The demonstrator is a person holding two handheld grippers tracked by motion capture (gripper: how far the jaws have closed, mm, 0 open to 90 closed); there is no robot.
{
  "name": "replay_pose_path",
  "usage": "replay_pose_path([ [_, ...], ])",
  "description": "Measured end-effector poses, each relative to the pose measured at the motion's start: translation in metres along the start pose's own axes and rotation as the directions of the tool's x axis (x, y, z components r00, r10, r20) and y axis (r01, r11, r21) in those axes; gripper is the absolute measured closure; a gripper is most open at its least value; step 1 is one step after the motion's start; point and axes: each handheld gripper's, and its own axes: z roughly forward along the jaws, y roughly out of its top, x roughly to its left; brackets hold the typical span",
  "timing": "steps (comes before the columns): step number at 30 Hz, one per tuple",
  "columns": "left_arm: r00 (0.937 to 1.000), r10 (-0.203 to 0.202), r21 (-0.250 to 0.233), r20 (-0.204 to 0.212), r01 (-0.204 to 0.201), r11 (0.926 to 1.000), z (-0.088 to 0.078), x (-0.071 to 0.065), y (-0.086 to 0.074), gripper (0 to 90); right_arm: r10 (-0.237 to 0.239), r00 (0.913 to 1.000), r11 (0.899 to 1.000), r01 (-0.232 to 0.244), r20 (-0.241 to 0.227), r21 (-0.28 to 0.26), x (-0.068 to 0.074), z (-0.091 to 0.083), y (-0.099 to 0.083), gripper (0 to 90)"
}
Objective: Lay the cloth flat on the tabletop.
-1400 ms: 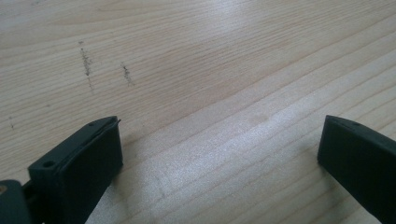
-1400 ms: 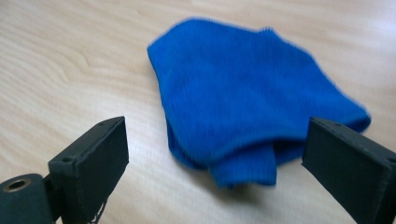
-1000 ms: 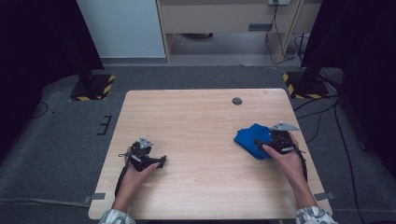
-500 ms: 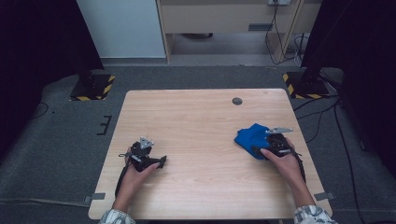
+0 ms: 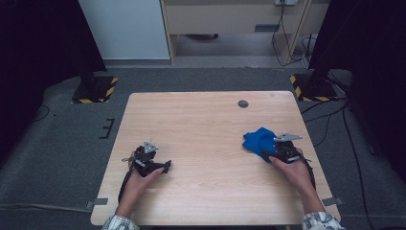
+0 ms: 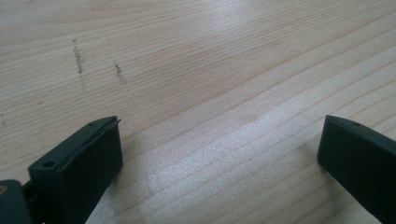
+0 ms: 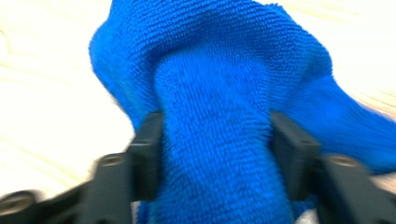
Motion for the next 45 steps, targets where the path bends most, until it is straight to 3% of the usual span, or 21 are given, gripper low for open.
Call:
replay_pose_path([
  [3,1.0000,-0.001,0.000,0.000,0.001,1.0000,0.000,0.000,0.000,0.0,0.015,0.9999,1.000,-0.015,-0.004,-0.002,0.000,-0.001,0.000,61.4],
  [7,1.0000,-0.002,0.000,-0.001,0.002,1.0000,0.000,0.000,0.000,0.0,-0.008,1.0000,1.000,0.008,0.006,-0.001,0.005,-0.003,0.003,67.1],
  [14,1.0000,-0.002,0.000,0.000,0.002,1.0000,0.000,0.000,0.000,0.0,-0.033,0.9983,0.999,0.031,-0.048,-0.043,0.020,-0.014,0.013,68.4],
  [21,1.0000,-0.002,0.000,0.000,0.002,1.0000,0.000,0.000,0.000,0.0,-0.021,0.9945,0.995,0.011,-0.103,-0.095,0.036,-0.022,0.023,68.3],
  [24,1.0000,-0.002,0.000,0.000,0.002,1.0000,0.000,0.000,0.000,0.0,-0.028,0.9877,0.991,0.007,-0.154,-0.132,0.044,-0.026,0.028,68.0],
  [29,1.0000,0.001,0.001,0.001,-0.001,1.0000,0.000,0.000,0.000,0.0,-0.045,0.9849,0.988,0.019,-0.167,-0.154,0.060,-0.029,0.035,68.0],
  [37,1.0000,0.002,0.002,0.001,-0.002,1.0000,0.000,0.000,0.000,0.0,-0.072,0.9803,0.989,0.047,-0.184,-0.138,0.089,-0.022,0.040,67.7],
  [43,1.0000,0.005,0.003,0.003,-0.005,1.0000,0.001,-0.001,0.001,0.0,-0.122,0.9732,0.988,0.100,-0.195,-0.118,0.111,-0.009,0.042,67.0],
  [45,0.9999,0.008,0.003,0.007,-0.008,1.0000,0.001,-0.001,0.001,0.0,-0.150,0.9688,0.987,0.135,-0.197,-0.090,0.122,0.001,0.041,66.3],
])
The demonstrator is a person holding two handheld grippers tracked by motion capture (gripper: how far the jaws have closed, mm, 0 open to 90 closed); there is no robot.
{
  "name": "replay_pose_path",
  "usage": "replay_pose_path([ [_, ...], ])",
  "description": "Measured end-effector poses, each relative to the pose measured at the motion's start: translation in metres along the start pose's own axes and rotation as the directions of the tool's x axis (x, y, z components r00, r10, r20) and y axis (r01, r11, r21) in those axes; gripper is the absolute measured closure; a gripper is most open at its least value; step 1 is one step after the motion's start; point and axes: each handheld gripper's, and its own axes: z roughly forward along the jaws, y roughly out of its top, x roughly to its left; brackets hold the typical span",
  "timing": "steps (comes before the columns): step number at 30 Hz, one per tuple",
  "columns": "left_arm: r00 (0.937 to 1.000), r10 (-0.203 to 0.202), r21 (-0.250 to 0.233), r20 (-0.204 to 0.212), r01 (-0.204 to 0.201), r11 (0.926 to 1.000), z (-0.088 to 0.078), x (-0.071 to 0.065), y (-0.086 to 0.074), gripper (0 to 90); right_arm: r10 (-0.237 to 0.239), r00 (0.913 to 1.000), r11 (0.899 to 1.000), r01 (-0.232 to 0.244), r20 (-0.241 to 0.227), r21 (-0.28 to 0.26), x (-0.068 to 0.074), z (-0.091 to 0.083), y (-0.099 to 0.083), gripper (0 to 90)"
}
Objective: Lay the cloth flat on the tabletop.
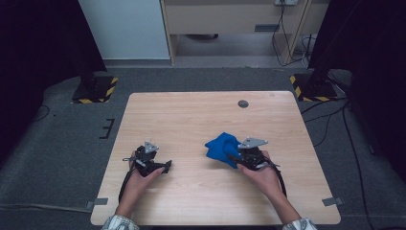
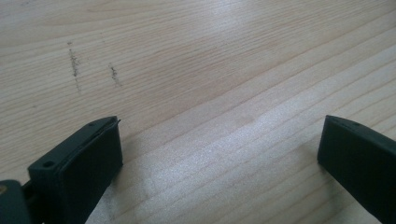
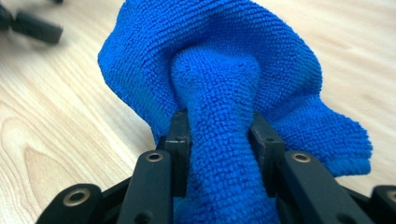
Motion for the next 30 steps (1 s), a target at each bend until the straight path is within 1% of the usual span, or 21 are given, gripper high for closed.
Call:
replay_pose_path([
  [1,1.0000,-0.001,-0.001,0.000,0.001,1.0000,0.000,0.000,0.000,0.0,-0.014,0.9999,1.000,0.014,-0.001,0.013,0.004,0.005,0.000,66.0],
  [2,1.0000,-0.001,-0.001,0.000,0.001,1.0000,0.000,0.000,0.000,0.0,-0.014,0.9999,1.000,0.014,-0.001,0.013,0.004,0.005,0.000,66.0],
  [3,1.0000,-0.001,-0.002,0.001,0.001,1.0000,0.000,0.000,0.000,0.0,-0.014,0.9999,1.000,0.014,-0.006,0.022,0.009,0.012,0.000,65.3],
  [6,1.0000,0.001,-0.003,0.003,-0.001,1.0000,0.000,-0.001,0.000,0.0,-0.016,0.9998,0.999,0.016,-0.009,0.032,0.015,0.018,0.000,64.7],
  [7,1.0000,0.003,-0.002,0.005,-0.003,1.0000,0.000,-0.001,0.000,0.0,-0.026,0.9995,0.999,0.027,-0.020,0.042,0.022,0.025,0.000,62.8],
  [8,1.0000,0.004,-0.001,0.006,-0.004,1.0000,0.000,-0.002,0.000,0.0,-0.026,0.9995,0.999,0.027,-0.020,0.042,0.022,0.025,0.000,62.8],
  [9,0.9999,0.008,-0.001,0.010,-0.008,1.0000,0.001,-0.003,0.001,0.0,-0.033,0.9988,0.998,0.035,-0.035,0.057,0.027,0.033,-0.002,58.9],
  [10,0.9999,0.008,-0.001,0.010,-0.008,1.0000,0.001,-0.003,0.001,0.0,-0.033,0.9988,0.998,0.035,-0.035,0.057,0.027,0.033,-0.002,58.9],
  [11,0.9998,0.012,-0.001,0.013,-0.012,0.9999,0.001,-0.004,0.001,0.0,-0.042,0.9991,0.996,0.042,-0.009,0.072,0.031,0.040,-0.004,56.4],
  [12,0.9998,0.012,-0.001,0.013,-0.012,0.9999,0.001,-0.004,0.001,0.0,-0.042,0.9991,0.996,0.042,-0.009,0.072,0.031,0.040,-0.004,56.4],
  [13,0.9998,0.014,-0.002,0.015,-0.014,0.9999,0.001,-0.005,0.001,0.0,-0.027,0.9996,0.997,0.027,0.005,0.068,0.032,0.044,-0.004,53.2],
  [15,0.9998,0.015,-0.002,0.016,-0.015,0.9999,0.001,-0.005,0.001,0.0,-0.014,0.9998,0.998,0.013,0.017,0.067,0.033,0.046,-0.004,48.6],
  [18,0.9998,0.014,-0.002,0.016,-0.014,0.9999,0.001,-0.005,0.001,0.0,-0.009,0.9996,0.998,0.007,0.028,0.059,0.035,0.048,-0.005,45.7],
  [19,0.9998,0.014,-0.002,0.016,-0.014,0.9999,0.001,-0.005,0.001,0.0,-0.011,0.9992,0.998,0.009,0.038,0.056,0.035,0.048,-0.006,40.1],
  [20,0.9998,0.014,-0.002,0.016,-0.014,0.9999,0.001,-0.005,0.001,0.0,-0.011,0.9992,0.998,0.009,0.038,0.056,0.035,0.048,-0.006,40.1],
  [21,0.9998,0.015,-0.001,0.016,-0.015,0.9999,0.001,-0.005,0.001,0.0,-0.010,0.9996,0.998,0.008,0.028,0.064,0.035,0.048,-0.005,30.6],
  [22,0.9996,0.019,-0.001,0.021,-0.019,0.9998,0.001,-0.005,0.001,0.0,-0.015,0.9995,0.998,0.013,0.029,0.062,0.036,0.048,-0.005,25.3],
  [23,0.9993,0.026,-0.002,0.027,-0.026,0.9997,0.001,-0.004,0.001,0.0,-0.014,0.9993,0.998,0.012,0.036,0.056,0.037,0.048,-0.004,21.4],
  [25,0.9984,0.039,-0.002,0.040,-0.039,0.9992,0.001,-0.004,0.001,0.0,-0.022,0.9993,0.999,0.021,0.030,0.041,0.040,0.046,-0.001,15.7],
  [29,0.9981,0.045,-0.003,0.042,-0.045,0.9990,0.001,-0.003,0.002,0.0,-0.035,0.9991,0.999,0.035,0.024,0.015,0.044,0.039,0.004,10.0],
  [30,0.9985,0.035,-0.008,0.041,-0.035,0.9994,-0.001,-0.003,0.003,2.8,-0.036,0.9992,0.999,0.036,0.015,0.012,0.045,0.037,0.005,9.5],
])
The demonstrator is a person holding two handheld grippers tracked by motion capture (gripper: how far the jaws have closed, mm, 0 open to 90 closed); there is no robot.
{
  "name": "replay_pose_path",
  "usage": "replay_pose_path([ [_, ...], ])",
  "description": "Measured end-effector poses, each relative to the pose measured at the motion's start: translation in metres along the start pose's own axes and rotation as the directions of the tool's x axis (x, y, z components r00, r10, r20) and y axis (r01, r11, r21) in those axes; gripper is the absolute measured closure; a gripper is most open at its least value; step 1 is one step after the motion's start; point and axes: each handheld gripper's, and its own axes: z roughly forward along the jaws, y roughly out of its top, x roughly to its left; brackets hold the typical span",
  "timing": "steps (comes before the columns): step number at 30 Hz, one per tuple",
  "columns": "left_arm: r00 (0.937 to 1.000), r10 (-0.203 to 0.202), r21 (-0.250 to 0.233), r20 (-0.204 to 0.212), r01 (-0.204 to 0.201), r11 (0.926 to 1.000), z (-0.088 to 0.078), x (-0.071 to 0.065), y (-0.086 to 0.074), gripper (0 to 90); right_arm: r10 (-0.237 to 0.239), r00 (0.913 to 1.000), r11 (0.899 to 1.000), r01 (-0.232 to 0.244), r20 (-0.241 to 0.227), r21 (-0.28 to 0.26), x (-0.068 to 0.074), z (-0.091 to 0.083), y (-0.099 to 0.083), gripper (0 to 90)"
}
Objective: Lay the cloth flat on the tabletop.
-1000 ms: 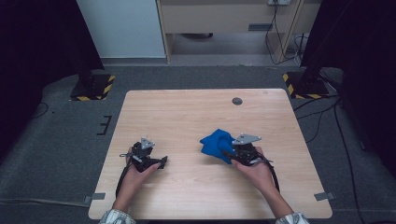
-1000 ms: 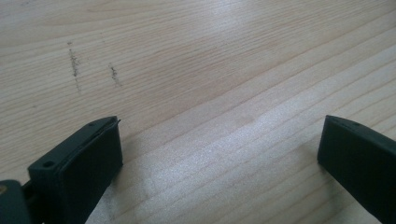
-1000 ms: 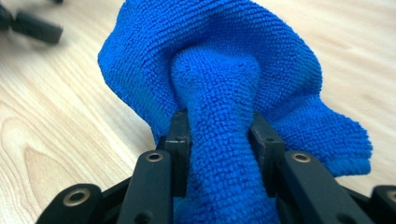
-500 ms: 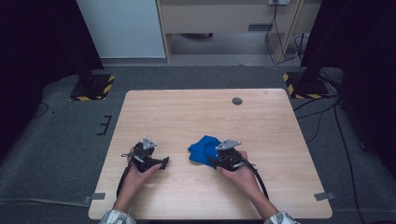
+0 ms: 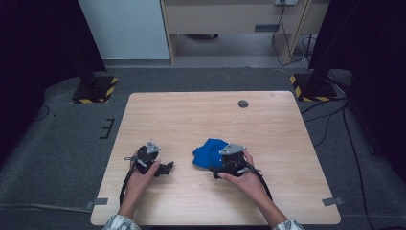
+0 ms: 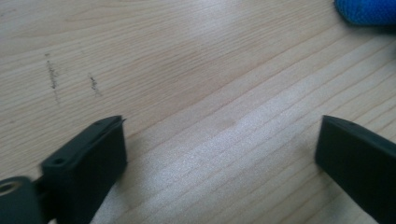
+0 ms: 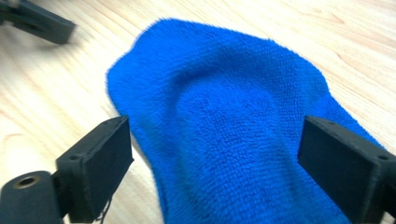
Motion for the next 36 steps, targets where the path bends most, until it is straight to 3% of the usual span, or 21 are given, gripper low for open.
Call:
replay_pose_path([
  [1,0.9999,-0.013,-0.009,0.007,0.013,0.9999,-0.001,0.000,0.001,6.8,-0.005,1.0000,1.000,0.005,-0.006,-0.007,0.000,-0.003,0.001,9.5],
  [3,0.9988,-0.038,-0.039,0.030,0.039,0.9985,-0.006,0.000,0.003,6.0,-0.006,0.9994,1.000,0.005,-0.035,-0.020,-0.001,-0.011,0.002,9.3],
  [6,0.9989,-0.040,-0.066,0.024,0.041,0.9970,-0.010,-0.002,0.005,6.5,-0.013,0.9989,0.999,0.012,-0.045,-0.037,-0.004,-0.021,0.002,11.5],
  [11,0.9992,-0.008,-0.083,0.040,0.012,0.9965,-0.019,-0.015,0.006,7.1,0.004,0.9991,0.999,-0.006,-0.043,-0.050,-0.015,-0.039,0.000,28.1],
  [12,0.9992,-0.008,-0.083,0.040,0.012,0.9965,-0.019,-0.015,0.006,6.8,0.004,0.9991,0.999,-0.006,-0.043,-0.050,-0.015,-0.039,0.000,28.1],
  [13,0.9987,-0.018,-0.098,0.048,0.023,0.9950,-0.024,-0.021,0.006,5.6,0.006,0.9989,0.999,-0.008,-0.047,-0.050,-0.018,-0.045,-0.004,36.2],
  [16,0.9972,-0.031,-0.139,0.069,0.040,0.9895,-0.030,-0.030,0.005,5.3,-0.005,0.9990,0.999,0.003,-0.045,-0.044,-0.020,-0.051,-0.008,44.8],
  [18,0.9973,-0.022,-0.144,0.070,0.032,0.9890,-0.031,-0.033,0.005,5.3,-0.007,0.9992,0.999,0.005,-0.040,-0.043,-0.020,-0.052,-0.010,48.1],
  [20,0.9969,0.017,-0.150,0.077,-0.005,0.9886,-0.030,-0.043,0.007,5.7,-0.014,0.9995,0.999,0.013,-0.029,-0.041,-0.025,-0.054,-0.011,54.7],
  [23,0.9963,0.040,-0.145,0.076,-0.029,0.9890,-0.029,-0.051,0.008,6.6,-0.011,0.9997,1.000,0.011,-0.021,-0.025,-0.028,-0.054,-0.012,56.4],
  [29,0.9948,0.068,-0.156,0.075,-0.055,0.9862,-0.029,-0.061,0.009,10.3,-0.027,0.9990,1.000,0.027,-0.034,-0.011,-0.031,-0.056,-0.016,67.7],
  [32,0.9933,0.080,-0.143,0.083,-0.067,0.9875,-0.026,-0.067,0.010,10.9,-0.023,0.9988,1.000,0.022,-0.043,-0.015,-0.031,-0.055,-0.016,67.3],
  [33,0.9925,0.083,-0.133,0.089,-0.071,0.9886,-0.023,-0.069,0.010,11.3,-0.031,0.9973,0.999,0.031,-0.066,-0.009,-0.028,-0.053,-0.017,61.1],
  [35,0.9921,0.086,-0.127,0.092,-0.074,0.9892,-0.020,-0.071,0.011,11.3,-0.033,0.9971,0.999,0.033,-0.068,-0.010,-0.027,-0.053,-0.017,57.3],
  [36,0.9915,0.089,-0.122,0.095,-0.077,0.9896,-0.018,-0.073,0.011,11.3,-0.039,0.9969,0.999,0.038,-0.068,-0.011,-0.024,-0.051,-0.016,51.2],
])
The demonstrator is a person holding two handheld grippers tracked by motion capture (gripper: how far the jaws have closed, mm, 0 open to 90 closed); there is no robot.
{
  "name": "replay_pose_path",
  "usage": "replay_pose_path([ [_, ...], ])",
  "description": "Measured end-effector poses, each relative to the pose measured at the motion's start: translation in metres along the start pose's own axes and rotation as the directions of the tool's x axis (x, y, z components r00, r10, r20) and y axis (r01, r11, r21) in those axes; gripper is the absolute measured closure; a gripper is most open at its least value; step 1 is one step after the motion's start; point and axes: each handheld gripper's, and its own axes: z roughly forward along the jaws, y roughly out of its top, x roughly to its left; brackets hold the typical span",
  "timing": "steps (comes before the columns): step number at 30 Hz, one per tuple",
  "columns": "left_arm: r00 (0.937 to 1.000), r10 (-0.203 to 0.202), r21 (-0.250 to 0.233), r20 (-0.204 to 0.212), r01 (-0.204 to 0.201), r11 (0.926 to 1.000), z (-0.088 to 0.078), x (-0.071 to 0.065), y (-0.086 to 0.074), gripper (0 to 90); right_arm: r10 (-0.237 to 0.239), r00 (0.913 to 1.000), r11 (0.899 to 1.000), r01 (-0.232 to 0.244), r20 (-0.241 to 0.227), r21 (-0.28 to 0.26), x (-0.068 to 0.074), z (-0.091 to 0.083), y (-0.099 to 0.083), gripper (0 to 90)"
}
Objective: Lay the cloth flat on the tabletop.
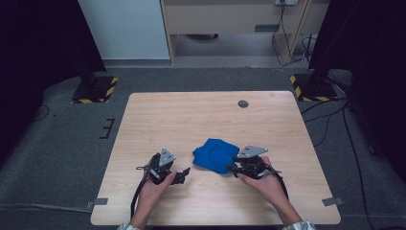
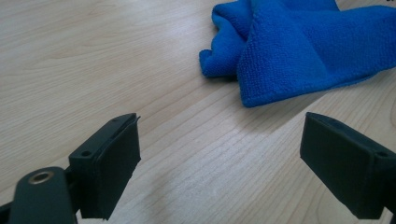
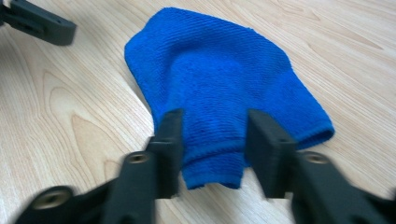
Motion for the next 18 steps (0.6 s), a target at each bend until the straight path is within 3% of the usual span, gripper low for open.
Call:
replay_pose_path([
  [2,0.9999,0.008,0.017,0.007,-0.008,0.9998,0.006,-0.002,0.001,11.3,-0.021,0.9998,1.000,0.021,0.002,0.000,0.005,0.004,0.002,45.5],
  [4,0.9999,0.008,0.022,0.008,-0.008,0.9997,0.008,-0.002,0.001,12.2,-0.033,0.9994,0.999,0.033,0.006,0.007,0.006,0.006,0.002,46.6],
  [7,0.9997,0.022,0.037,0.009,-0.022,0.9991,0.012,-0.005,0.003,14.4,-0.068,0.9975,0.997,0.067,0.019,0.047,0.008,0.014,0.002,63.2],
  [9,0.9997,0.024,0.039,0.008,-0.025,0.9989,0.013,-0.006,0.003,15.3,-0.069,0.9974,0.997,0.068,0.022,0.043,0.008,0.015,0.002,75.5],
  [12,0.9994,0.033,0.042,0.015,-0.033,0.9986,0.014,-0.006,0.004,17.2,-0.051,0.9987,0.999,0.051,0.003,0.012,0.009,0.012,0.005,80.6],
  [18,0.9991,0.035,0.051,0.026,-0.036,0.9980,0.017,-0.005,0.004,20.7,-0.029,0.9982,0.999,0.028,-0.052,-0.028,0.019,0.003,0.013,81.3],
])
